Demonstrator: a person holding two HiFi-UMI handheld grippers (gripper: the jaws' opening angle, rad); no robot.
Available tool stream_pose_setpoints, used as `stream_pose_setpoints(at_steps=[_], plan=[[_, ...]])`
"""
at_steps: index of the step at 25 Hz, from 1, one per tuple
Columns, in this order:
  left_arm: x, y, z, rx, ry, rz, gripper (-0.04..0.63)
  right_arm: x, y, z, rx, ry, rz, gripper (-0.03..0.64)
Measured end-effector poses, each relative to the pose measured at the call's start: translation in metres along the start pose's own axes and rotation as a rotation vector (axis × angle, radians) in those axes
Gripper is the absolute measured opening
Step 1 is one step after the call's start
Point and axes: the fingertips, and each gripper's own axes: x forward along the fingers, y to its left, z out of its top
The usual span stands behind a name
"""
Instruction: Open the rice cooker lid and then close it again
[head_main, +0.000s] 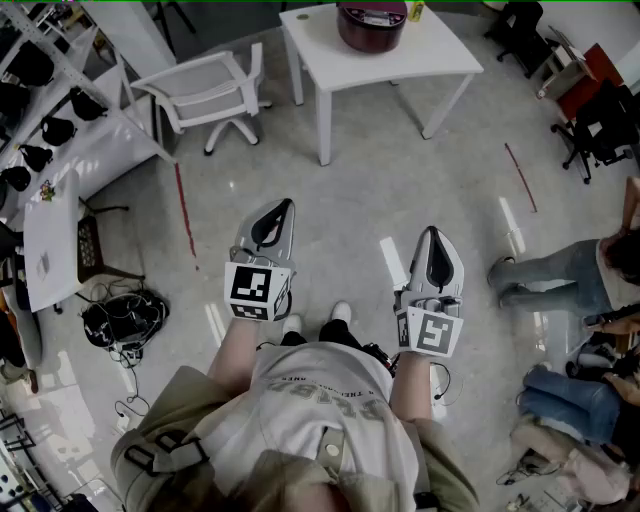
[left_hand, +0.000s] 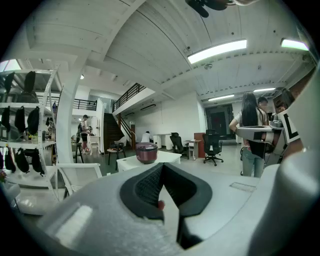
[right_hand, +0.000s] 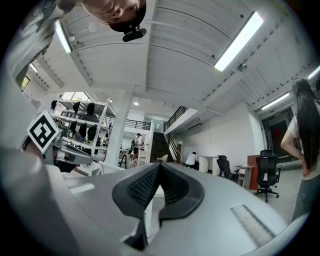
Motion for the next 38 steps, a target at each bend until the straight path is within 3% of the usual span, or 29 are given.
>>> stream_pose_setpoints(at_steps=[18, 26, 30, 32, 38], plan=[[0.019, -0.031, 0.000, 0.010, 0.027, 0.030, 0.011, 0.001, -0.032, -0.010, 0.020, 0.010, 0.042, 0.000], [0.031, -0.048, 0.016, -0.014, -0.003, 0.105, 0.012, 0.000, -0.081, -0.012, 0.242, -0.037, 0.049, 0.003], [0.034, -0.054, 0.021, -0.052, 0.001, 0.102, 0.196, -0.001, -0.099, -0.014, 0.316, -0.040, 0.066, 0.159], [0.035, -0.054, 0.024, -0.056, 0.003, 0.103, 0.246, 0.000, -0.104, -0.014, 0.323, -0.041, 0.068, 0.213], [0.047, -0.047, 0.028, -0.045, 0.018, 0.115, 0.279, 0.017, -0.105, -0.016, 0.319, -0.024, 0.095, 0.246]])
